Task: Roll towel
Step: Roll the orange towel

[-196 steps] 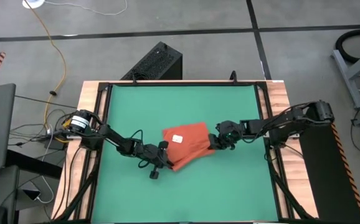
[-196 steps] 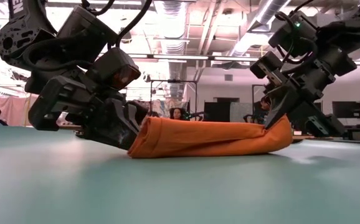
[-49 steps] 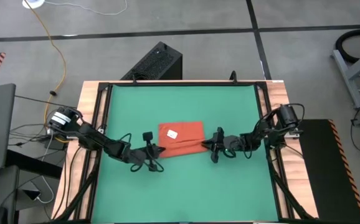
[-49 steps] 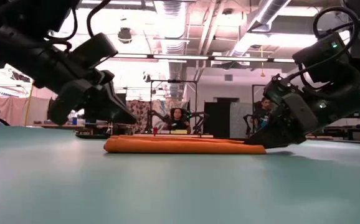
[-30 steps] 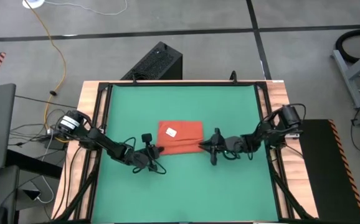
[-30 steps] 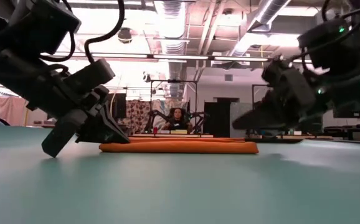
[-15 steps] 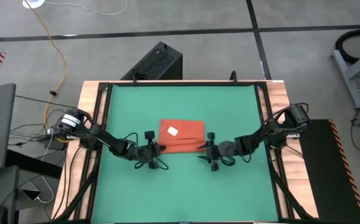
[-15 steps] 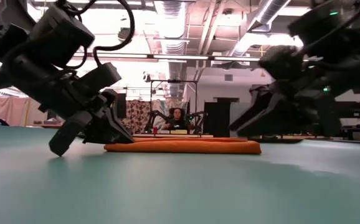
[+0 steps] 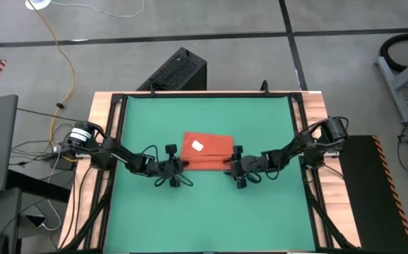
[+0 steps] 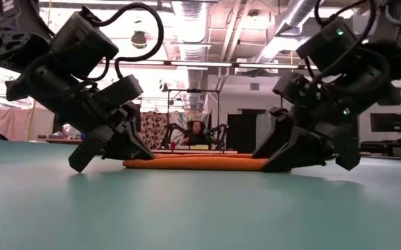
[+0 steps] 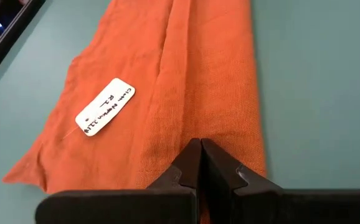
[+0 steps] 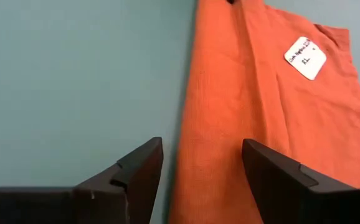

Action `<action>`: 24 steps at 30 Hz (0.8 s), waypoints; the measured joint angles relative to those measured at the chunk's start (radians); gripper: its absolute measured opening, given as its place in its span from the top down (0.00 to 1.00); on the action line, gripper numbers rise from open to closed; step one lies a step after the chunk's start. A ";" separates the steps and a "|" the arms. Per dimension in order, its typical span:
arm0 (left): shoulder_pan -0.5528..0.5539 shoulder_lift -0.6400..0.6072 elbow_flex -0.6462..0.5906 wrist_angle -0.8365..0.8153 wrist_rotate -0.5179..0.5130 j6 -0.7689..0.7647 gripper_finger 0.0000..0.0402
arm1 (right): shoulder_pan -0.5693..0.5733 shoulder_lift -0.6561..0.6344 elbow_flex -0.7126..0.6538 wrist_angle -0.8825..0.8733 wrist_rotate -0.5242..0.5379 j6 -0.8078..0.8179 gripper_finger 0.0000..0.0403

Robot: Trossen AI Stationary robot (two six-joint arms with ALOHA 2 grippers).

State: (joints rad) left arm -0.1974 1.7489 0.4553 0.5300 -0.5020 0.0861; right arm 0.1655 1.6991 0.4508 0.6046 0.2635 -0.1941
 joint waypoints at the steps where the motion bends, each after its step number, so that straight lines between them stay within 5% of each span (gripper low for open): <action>1: 0.003 0.000 0.000 -0.003 0.003 0.001 1.00 | -0.009 0.017 -0.009 0.019 0.000 0.011 0.39; 14: 0.014 0.000 -0.002 -0.016 0.031 -0.001 1.00 | -0.064 0.374 -0.129 0.636 0.008 0.108 0.39; 19: 0.015 0.001 -0.002 -0.016 0.035 0.003 1.00 | -0.059 0.421 -0.130 0.712 0.072 0.155 0.41; 24: 0.014 0.001 -0.002 -0.024 0.038 0.003 1.00 | -0.021 0.417 -0.125 0.692 0.168 0.199 0.55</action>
State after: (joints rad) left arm -0.1835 1.7496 0.4538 0.5060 -0.4641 0.0895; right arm 0.1450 2.1156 0.3258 1.2968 0.4310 0.0047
